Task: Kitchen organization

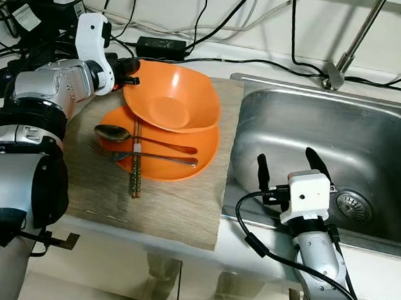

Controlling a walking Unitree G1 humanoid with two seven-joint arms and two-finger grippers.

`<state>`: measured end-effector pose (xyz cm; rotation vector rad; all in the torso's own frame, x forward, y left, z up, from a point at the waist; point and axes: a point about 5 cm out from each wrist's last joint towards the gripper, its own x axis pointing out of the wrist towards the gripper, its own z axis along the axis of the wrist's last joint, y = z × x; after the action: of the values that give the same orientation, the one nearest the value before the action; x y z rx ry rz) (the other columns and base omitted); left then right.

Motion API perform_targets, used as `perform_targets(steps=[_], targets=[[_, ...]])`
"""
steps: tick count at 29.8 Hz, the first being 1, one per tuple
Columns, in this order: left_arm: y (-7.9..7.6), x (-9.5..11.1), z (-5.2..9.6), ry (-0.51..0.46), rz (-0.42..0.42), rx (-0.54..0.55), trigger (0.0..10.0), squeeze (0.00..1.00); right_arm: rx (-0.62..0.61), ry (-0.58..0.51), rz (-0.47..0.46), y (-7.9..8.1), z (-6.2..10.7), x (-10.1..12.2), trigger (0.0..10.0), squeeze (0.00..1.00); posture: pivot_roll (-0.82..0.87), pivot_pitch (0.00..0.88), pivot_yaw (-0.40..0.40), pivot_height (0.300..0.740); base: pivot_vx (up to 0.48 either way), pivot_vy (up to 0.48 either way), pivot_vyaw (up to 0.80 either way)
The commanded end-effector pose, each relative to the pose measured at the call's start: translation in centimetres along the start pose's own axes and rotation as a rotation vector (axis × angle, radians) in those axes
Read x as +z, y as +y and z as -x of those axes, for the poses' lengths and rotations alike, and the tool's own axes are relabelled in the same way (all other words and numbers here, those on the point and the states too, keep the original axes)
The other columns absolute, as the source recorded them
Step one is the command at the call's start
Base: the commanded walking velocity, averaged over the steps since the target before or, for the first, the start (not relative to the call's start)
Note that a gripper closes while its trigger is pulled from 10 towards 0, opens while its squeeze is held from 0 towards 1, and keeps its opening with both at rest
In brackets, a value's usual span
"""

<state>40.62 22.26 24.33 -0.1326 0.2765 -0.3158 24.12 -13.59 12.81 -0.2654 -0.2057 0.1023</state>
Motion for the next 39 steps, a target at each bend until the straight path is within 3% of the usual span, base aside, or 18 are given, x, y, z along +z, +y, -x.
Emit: perform_targets(steps=[1, 7, 12, 13, 14, 24, 39], targets=[[0.7, -1.3, 0.1, 0.063, -0.024, 0.031, 0.0, 0.00, 0.016, 0.107, -0.001, 0.4, 0.8, -2.0, 10.0, 0.00, -0.02, 0.018, 0.039, 0.740, 0.000, 0.000, 0.00], [0.8, -3.1, 0.0, 0.133, -0.059, 0.033, 0.0, 0.00, 0.017, 0.114, -0.003, 0.5, 0.9, -2.2, 10.0, 0.00, -0.03, 0.024, 0.039, 0.740, 0.000, 0.000, 0.00], [0.6, -2.9, -0.1, 0.131, -0.080, 0.029, 0.0, 0.00, 0.017, 0.116, -0.003, 0.4, 0.9, -2.2, 10.0, 0.00, -0.03, 0.025, 0.039, 0.740, 0.000, 0.000, 0.00], [0.6, -2.8, -0.1, 0.128, -0.086, 0.033, 1.2, 0.09, 0.017, 0.116, -0.002, 0.4, 0.9, -2.2, 10.0, 0.00, -0.03, 0.024, 0.039, 0.740, 0.000, 0.000, 0.00], [0.8, -2.6, -0.1, 0.119, -0.085, 0.046, 10.0, 1.00, 0.016, 0.116, -0.001, 0.3, 0.9, -2.2, 10.0, 0.00, -0.03, 0.024, 0.039, 0.740, 0.000, 0.000, 0.00], [1.6, -2.4, 0.4, 0.119, -0.078, 0.072, 10.0, 1.00, 0.015, 0.119, 0.005, 0.2, 1.1, -2.2, 10.0, 0.00, -0.04, 0.025, 0.037, 0.740, 0.000, 0.000, 0.00], [2.1, 0.5, 1.2, 0.053, -0.119, 0.096, 10.0, 1.00, 0.021, 0.123, 0.008, 0.2, 1.0, -2.4, 10.0, 0.00, -0.03, 0.025, 0.038, 0.740, 0.000, 0.000, 0.00]])
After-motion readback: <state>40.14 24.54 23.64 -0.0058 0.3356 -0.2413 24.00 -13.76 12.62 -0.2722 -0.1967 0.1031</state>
